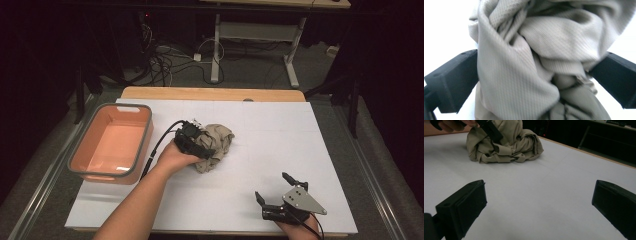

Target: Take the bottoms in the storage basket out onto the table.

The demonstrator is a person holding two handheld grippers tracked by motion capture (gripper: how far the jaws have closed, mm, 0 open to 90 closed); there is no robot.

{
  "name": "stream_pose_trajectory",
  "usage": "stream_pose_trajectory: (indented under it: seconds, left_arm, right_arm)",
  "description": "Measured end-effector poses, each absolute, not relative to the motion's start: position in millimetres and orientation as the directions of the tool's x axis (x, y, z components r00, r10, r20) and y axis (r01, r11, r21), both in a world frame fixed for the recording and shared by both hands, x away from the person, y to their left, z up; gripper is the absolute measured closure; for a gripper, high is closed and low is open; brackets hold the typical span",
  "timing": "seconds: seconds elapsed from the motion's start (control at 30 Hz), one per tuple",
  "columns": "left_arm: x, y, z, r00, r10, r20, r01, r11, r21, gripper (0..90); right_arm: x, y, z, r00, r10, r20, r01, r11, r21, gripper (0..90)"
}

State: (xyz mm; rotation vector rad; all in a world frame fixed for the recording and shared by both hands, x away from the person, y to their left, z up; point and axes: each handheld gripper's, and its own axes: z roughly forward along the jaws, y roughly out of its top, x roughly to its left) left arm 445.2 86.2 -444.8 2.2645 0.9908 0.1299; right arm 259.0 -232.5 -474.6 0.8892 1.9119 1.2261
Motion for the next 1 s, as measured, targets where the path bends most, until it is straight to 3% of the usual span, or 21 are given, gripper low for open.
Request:
stream_pose_trajectory:
  seconds: [1.0]
  left_arm:
    - [348, 156, -481, 0.751, 0.643, -0.153, 0.472, -0.360, 0.805, 0.0]
  right_arm:
    - [259, -234, -475, -0.527, 0.835, -0.160, 0.192, 0.299, 0.935, 0.4]
